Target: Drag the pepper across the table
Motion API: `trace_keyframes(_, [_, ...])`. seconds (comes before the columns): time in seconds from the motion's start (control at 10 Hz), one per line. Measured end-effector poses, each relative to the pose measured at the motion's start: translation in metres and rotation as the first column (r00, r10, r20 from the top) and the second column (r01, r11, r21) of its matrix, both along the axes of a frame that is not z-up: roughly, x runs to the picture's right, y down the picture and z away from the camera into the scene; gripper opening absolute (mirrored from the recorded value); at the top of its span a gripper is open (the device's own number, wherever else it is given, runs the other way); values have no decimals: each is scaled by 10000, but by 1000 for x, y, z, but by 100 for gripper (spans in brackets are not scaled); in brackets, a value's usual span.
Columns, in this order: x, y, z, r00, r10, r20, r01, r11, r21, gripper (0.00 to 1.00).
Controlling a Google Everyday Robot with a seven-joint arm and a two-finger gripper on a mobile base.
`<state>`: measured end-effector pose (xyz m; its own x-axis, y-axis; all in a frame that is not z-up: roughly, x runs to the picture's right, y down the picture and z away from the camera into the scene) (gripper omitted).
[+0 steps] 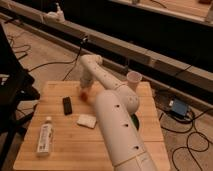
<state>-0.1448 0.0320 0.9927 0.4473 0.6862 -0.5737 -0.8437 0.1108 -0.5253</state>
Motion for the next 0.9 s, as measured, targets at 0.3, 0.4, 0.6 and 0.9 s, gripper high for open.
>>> trace_keyframes(0.3, [-37,1,-8,9969,-442,648,436,9990,111,0])
trace_keyframes(0.4, [-46,2,-10,9952,-565,797,556,9984,132,0])
trace_keyframes(0.6, [-73,5,-18,9863,-1008,1306,987,9949,230,0])
trace_keyframes(0.9, [-106,4,-34,9692,-1334,2068,1278,9910,403,0])
